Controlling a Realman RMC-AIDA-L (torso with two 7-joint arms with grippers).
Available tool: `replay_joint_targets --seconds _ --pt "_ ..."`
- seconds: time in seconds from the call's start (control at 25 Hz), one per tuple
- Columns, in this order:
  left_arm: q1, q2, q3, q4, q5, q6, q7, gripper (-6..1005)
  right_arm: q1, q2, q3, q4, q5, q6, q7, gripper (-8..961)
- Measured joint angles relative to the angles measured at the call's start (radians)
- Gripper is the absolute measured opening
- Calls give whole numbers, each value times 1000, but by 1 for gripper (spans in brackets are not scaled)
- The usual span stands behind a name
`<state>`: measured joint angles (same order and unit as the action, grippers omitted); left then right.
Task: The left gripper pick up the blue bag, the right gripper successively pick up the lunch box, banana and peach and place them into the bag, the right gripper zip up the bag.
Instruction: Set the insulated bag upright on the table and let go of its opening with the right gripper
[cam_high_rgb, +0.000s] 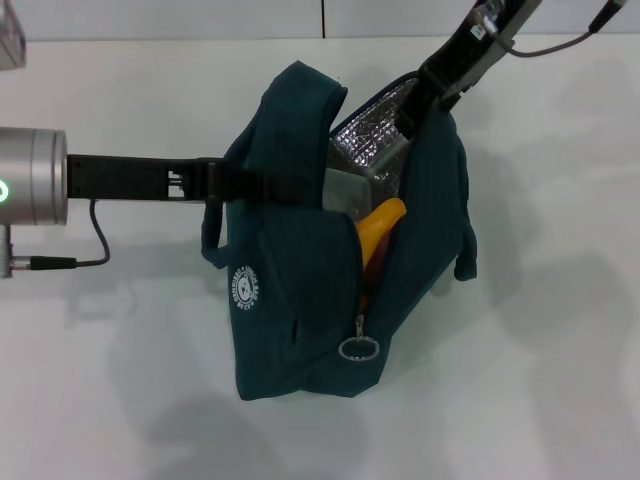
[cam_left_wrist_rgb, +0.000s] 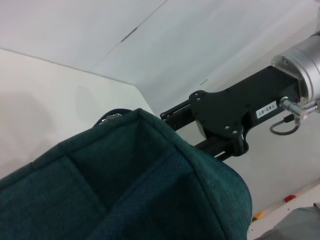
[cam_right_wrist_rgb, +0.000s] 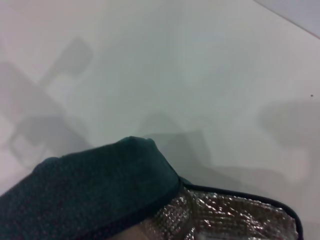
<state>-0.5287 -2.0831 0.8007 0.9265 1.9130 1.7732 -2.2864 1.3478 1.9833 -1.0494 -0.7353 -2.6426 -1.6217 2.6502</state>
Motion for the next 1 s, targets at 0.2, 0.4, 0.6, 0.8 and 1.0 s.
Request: replay_joint_targets --seconds 0.2,0.4,0.6,0.8,1.0 --pt "1 0 0 -1 0 0 6 36 4 -1 -8 11 -10 -14 0 609" --pt "2 -1 0 -9 0 0 10 36 8 -3 -12 35 -10 -33 -1 608" --pt "3 -2 -5 -14 -1 0 12 36 9 -4 -19 37 -10 -46 -1 608" --pt "3 -2 -4 -14 -1 0 12 36 4 -5 -24 37 -12 -48 0 607" --pt "5 -2 -6 -14 -1 0 11 36 -3 -5 -22 36 -48 -53 3 458"
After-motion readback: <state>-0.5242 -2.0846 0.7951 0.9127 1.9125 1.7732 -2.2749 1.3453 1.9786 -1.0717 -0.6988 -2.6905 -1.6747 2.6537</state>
